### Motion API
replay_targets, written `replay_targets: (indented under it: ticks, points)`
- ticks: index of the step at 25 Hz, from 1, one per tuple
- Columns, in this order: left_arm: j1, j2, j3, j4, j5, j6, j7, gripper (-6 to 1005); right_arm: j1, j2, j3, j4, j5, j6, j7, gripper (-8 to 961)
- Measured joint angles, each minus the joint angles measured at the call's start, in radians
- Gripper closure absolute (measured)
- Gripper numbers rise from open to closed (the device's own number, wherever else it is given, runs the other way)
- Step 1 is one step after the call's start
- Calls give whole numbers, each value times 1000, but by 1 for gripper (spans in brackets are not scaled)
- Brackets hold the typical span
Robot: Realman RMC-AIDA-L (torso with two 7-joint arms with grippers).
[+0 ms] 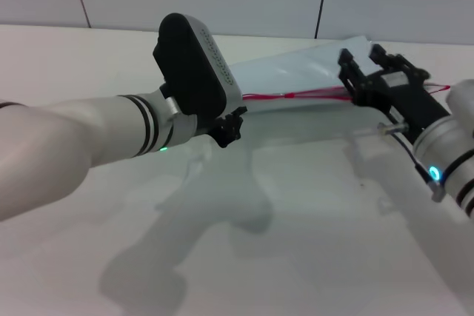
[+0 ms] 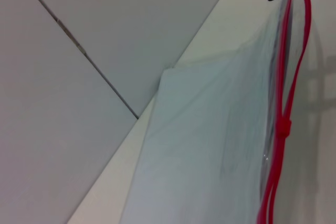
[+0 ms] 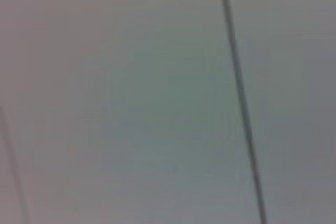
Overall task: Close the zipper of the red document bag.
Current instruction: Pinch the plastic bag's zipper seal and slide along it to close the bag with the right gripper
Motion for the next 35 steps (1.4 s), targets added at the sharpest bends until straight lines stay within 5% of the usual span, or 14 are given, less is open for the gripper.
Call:
replay_targets:
  ticks: [8,12,23,30,33,35]
  points:
    - [1,1,5,0,0,3,1,931,-22,-95,97,-171,-127,-150,1,423]
    - [1,2,5,0,0,4,2,934,-41,-111,188,-226,-198,-293,1,423]
    - [6,5,-3,24,0,10,3,940,-85,-103,465,-337,-432,-747,-6,424]
    - [7,6,-4,41,0,12,3,940,-81,-96,528,-370,-535,-905,-28,424]
    - [11,8,-4,52,-1,12,3,940,-77,-78,573,-380,-540,-1000,-107,425]
    - [14,9,-4,57,-1,12,3,939,-78,-47,627,-381,-541,-1081,-187,425]
